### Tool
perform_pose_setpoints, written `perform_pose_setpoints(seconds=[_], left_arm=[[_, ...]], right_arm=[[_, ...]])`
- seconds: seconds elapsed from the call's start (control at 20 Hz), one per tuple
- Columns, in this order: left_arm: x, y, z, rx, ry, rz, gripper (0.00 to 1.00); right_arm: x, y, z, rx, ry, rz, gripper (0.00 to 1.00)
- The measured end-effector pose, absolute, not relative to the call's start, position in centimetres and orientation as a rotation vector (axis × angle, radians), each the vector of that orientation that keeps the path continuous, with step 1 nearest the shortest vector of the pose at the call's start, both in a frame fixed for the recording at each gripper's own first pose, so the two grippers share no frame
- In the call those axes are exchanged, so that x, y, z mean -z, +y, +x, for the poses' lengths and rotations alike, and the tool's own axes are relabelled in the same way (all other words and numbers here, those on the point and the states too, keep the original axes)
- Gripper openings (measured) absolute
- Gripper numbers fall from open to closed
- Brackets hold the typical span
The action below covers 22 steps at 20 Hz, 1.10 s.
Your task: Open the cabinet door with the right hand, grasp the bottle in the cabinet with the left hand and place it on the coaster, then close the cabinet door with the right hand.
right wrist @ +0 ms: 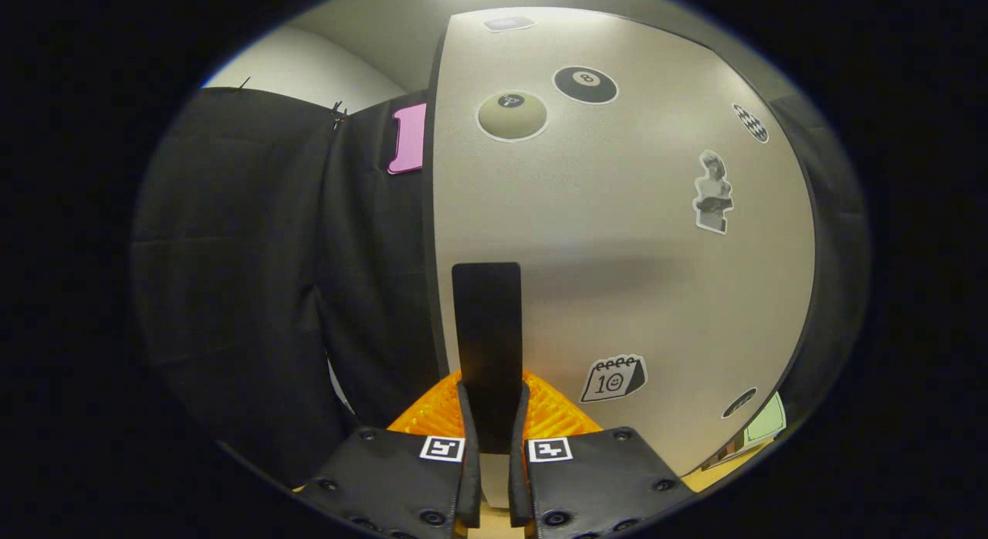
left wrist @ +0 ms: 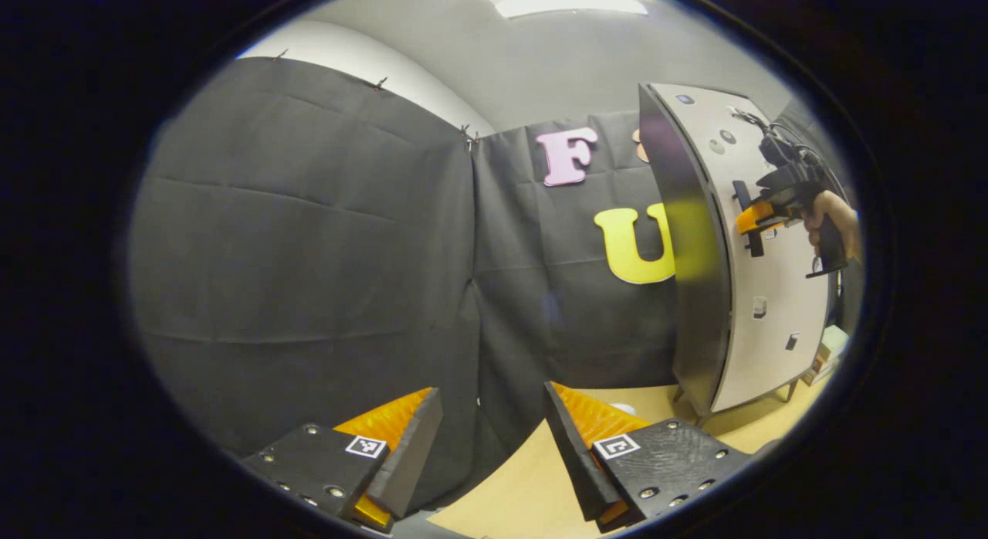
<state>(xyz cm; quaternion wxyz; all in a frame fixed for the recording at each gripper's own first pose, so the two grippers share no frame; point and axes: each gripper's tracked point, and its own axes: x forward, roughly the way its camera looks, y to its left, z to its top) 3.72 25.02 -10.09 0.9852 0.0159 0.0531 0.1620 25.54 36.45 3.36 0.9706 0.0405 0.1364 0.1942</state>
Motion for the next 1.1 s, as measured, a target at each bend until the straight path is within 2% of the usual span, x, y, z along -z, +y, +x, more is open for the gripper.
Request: perform_pose_setpoints(seconds=[0.1,0.15,0.25,0.3,0.6,0.65,0.9,0.95,1.1], left_arm=[[9.5,23.6,3.6,-0.31,0.104,0.031,0.82],[9.4,22.8,3.6,-0.3,0.099,0.03,0.82],[8.7,20.8,3.6,-0.275,0.09,0.029,0.79],[8.5,19.8,3.8,-0.262,0.087,0.031,0.82],[6.7,13.9,4.2,-0.187,0.067,0.05,0.82],[6.4,13.1,4.1,-0.179,0.067,0.047,0.79],[5.0,9.9,3.9,-0.147,0.055,0.048,0.79],[4.8,9.3,3.8,-0.141,0.054,0.049,0.82],[3.9,7.0,4.0,-0.119,0.047,0.053,0.79]], right_arm=[[-3.5,36.2,24.8,-0.424,0.281,0.087,0.16],[-3.6,36.0,24.3,-0.443,0.284,0.091,0.14],[-3.7,35.6,23.7,-0.479,0.294,0.1,0.18],[-3.8,35.3,23.4,-0.495,0.295,0.102,0.16],[-3.7,33.5,22.2,-0.567,0.303,0.094,0.16],[-3.7,33.2,22.1,-0.577,0.303,0.094,0.16],[-3.8,32.1,21.4,-0.629,0.309,0.099,0.16],[-3.8,31.9,21.3,-0.639,0.308,0.098,0.16],[-3.9,31.4,21.0,-0.666,0.309,0.102,0.16]])
